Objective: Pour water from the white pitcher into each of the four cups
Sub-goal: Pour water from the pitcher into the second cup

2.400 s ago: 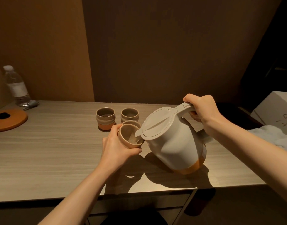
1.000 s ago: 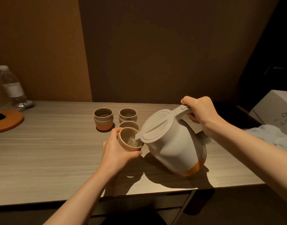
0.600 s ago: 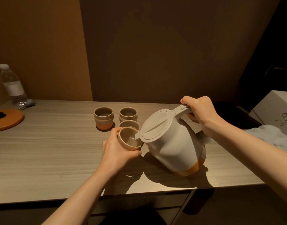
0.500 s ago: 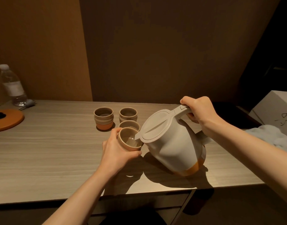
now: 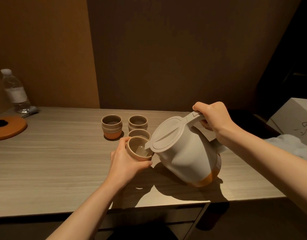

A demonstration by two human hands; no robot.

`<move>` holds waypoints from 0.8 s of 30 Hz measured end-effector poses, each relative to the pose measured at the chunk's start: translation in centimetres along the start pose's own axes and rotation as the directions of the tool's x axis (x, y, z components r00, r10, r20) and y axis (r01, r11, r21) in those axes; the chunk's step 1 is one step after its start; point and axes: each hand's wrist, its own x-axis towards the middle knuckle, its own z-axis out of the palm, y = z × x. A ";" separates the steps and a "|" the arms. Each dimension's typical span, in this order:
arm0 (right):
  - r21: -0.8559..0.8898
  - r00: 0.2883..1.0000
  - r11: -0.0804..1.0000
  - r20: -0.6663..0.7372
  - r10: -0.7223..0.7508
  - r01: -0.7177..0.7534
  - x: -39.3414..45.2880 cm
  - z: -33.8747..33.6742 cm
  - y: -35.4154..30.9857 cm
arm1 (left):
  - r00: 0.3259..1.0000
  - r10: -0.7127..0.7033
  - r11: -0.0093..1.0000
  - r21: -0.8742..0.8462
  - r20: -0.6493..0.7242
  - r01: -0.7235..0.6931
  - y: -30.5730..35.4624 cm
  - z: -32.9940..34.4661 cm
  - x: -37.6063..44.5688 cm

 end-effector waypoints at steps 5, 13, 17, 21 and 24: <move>-0.006 1.000 1.000 -0.001 -0.001 0.001 0.0 0.0 -0.1 | 1.000 -0.004 1.000 -0.012 0.002 0.004 0.3 0.0 -0.1; -0.019 1.000 1.000 -0.011 -0.006 0.006 0.0 0.0 -0.2 | 1.000 -0.021 1.000 -0.015 0.002 0.021 0.6 -0.1 -0.2; -0.026 1.000 1.000 -0.013 -0.008 0.008 -0.1 0.1 -0.4 | 1.000 -0.022 1.000 -0.019 0.002 0.022 0.6 -0.1 -0.3; -0.036 1.000 0.999 -0.015 -0.007 0.007 0.0 0.1 -0.4 | 1.000 -0.024 0.999 -0.030 -0.002 0.024 0.8 -0.1 -0.3; -0.032 1.000 0.999 -0.012 -0.005 0.004 0.0 0.1 -0.5 | 1.000 -0.019 0.999 -0.048 -0.002 0.019 0.9 -0.2 -0.4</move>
